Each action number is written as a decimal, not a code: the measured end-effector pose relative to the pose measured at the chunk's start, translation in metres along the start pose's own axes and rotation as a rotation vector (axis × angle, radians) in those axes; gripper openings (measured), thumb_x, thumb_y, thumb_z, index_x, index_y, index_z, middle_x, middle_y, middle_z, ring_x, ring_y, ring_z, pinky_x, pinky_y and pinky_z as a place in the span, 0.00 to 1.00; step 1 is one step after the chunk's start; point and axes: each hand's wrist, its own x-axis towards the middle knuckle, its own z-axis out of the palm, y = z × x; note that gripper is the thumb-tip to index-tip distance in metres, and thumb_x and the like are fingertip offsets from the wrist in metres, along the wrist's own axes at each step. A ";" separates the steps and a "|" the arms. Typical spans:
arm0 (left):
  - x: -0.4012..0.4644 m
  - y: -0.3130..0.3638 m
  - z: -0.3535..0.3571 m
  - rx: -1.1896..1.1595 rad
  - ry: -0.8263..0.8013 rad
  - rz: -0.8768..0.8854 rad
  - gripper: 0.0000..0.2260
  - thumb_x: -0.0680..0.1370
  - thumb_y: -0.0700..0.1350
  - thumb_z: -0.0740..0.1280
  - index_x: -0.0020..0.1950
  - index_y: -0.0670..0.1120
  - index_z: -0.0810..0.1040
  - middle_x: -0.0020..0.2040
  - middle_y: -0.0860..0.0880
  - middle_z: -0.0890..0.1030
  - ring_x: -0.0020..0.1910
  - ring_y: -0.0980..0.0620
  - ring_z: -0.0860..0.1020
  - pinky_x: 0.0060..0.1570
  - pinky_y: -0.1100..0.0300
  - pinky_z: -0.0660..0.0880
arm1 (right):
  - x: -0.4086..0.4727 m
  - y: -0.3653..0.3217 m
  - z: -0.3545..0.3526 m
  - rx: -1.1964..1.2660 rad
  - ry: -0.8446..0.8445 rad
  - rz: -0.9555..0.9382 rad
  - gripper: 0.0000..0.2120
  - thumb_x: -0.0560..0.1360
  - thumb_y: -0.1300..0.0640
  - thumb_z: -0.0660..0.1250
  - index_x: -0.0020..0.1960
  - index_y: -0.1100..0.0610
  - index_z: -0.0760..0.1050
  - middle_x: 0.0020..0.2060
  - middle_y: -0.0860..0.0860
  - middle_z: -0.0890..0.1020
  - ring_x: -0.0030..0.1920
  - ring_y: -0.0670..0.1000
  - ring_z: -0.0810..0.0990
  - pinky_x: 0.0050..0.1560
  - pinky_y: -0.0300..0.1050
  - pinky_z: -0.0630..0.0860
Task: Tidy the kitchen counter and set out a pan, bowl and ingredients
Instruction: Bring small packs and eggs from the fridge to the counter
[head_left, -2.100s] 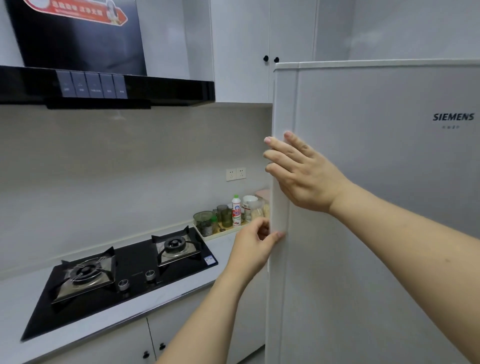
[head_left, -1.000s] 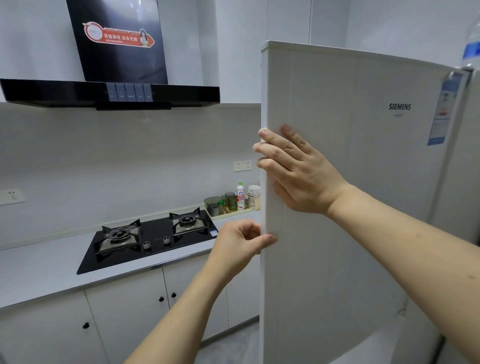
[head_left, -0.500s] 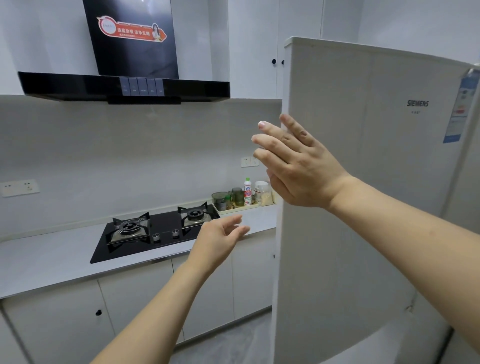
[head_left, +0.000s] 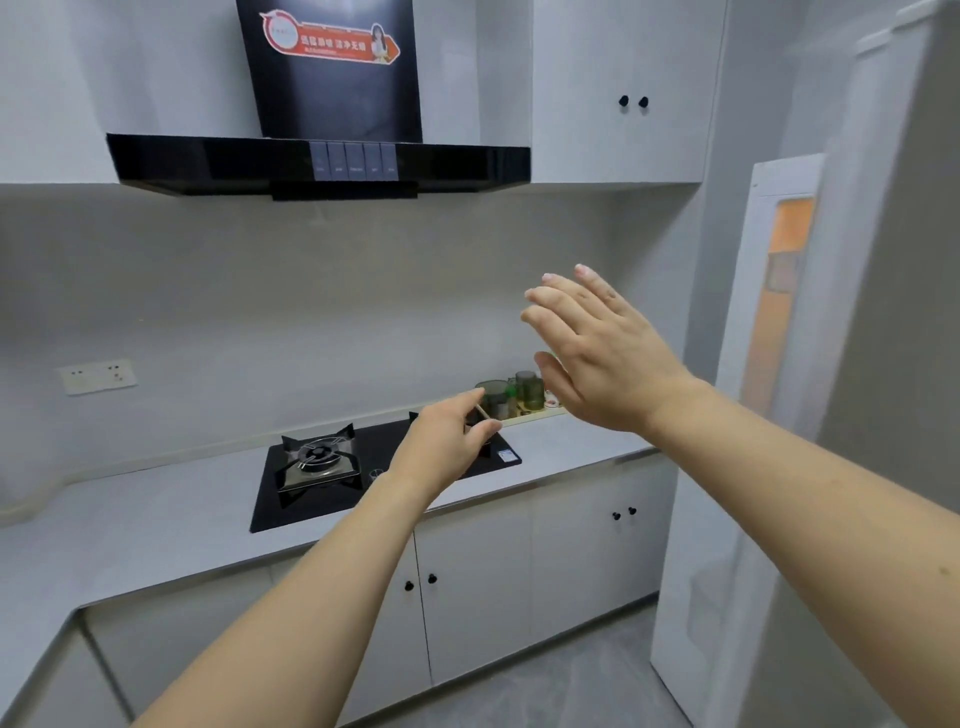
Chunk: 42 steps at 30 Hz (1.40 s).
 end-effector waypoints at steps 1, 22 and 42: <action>0.002 -0.013 -0.007 0.011 -0.007 -0.010 0.24 0.80 0.52 0.66 0.75 0.49 0.68 0.70 0.49 0.74 0.68 0.51 0.72 0.65 0.61 0.65 | 0.005 -0.005 0.007 0.018 -0.025 0.050 0.20 0.75 0.54 0.57 0.61 0.63 0.74 0.62 0.58 0.76 0.68 0.60 0.71 0.74 0.55 0.55; 0.108 -0.146 0.030 -0.052 -0.172 0.025 0.25 0.79 0.51 0.66 0.76 0.48 0.67 0.73 0.50 0.71 0.72 0.52 0.67 0.71 0.56 0.64 | 0.023 -0.047 0.186 0.150 -0.502 0.461 0.32 0.73 0.47 0.42 0.70 0.60 0.67 0.67 0.55 0.72 0.67 0.55 0.69 0.73 0.52 0.57; 0.340 -0.181 0.204 0.114 -0.438 0.216 0.26 0.81 0.53 0.63 0.77 0.46 0.64 0.75 0.49 0.67 0.74 0.51 0.64 0.72 0.57 0.61 | -0.014 0.080 0.396 0.264 -0.768 0.879 0.24 0.79 0.56 0.54 0.74 0.58 0.60 0.72 0.54 0.66 0.70 0.55 0.65 0.73 0.49 0.56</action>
